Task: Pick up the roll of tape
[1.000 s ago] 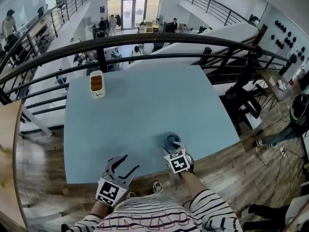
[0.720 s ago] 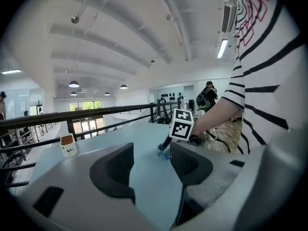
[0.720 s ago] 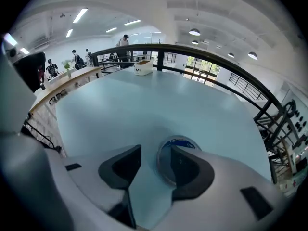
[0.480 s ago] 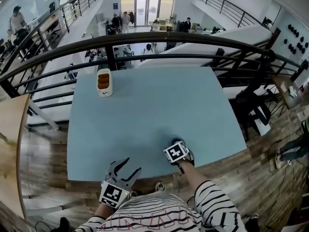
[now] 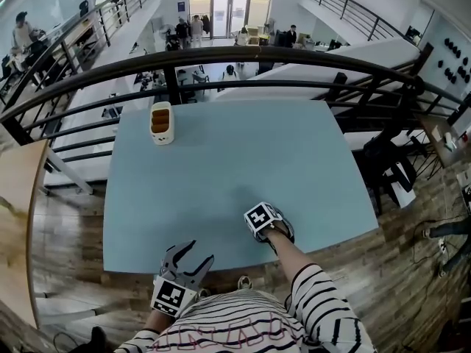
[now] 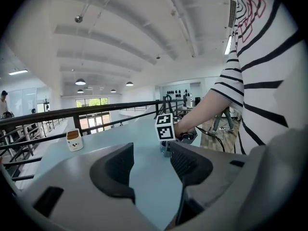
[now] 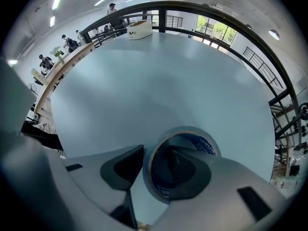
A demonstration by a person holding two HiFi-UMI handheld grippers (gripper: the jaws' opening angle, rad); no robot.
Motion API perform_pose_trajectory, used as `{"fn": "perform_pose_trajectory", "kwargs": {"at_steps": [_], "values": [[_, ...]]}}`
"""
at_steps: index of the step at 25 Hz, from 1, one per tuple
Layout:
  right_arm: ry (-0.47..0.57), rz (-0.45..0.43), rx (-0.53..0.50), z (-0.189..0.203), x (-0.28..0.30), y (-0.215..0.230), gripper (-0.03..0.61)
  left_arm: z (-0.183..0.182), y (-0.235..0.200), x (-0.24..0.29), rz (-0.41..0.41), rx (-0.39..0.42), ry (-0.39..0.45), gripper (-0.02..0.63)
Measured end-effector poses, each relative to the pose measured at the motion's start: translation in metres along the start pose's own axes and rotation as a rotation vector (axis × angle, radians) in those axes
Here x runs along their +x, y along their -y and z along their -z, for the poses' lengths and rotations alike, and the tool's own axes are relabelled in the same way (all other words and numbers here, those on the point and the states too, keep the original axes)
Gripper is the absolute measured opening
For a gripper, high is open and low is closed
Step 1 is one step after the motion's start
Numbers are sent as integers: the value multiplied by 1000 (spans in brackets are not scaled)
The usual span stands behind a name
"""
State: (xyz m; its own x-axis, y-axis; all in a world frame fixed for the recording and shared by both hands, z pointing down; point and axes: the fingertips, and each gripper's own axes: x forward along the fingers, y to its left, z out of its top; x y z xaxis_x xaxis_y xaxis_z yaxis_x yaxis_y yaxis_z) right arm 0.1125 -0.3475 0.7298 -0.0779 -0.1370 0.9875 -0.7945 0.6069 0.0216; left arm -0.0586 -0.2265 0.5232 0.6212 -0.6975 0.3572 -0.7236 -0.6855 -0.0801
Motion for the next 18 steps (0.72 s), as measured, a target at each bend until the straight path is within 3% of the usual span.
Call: {"fn": "perform_pose_trajectory", "kwargs": {"at_steps": [6,10,18], "values": [[24,20,-95,0,-3,-5,95,-1,6,-2,20,13,-2,215],[79,65,-90,-1,-8,-5,91,-1,6,-4,35,27,-4,215],[328,135,-3,-1,-45,-1,74,1,-4,-11,31,52,-8,215]]}}
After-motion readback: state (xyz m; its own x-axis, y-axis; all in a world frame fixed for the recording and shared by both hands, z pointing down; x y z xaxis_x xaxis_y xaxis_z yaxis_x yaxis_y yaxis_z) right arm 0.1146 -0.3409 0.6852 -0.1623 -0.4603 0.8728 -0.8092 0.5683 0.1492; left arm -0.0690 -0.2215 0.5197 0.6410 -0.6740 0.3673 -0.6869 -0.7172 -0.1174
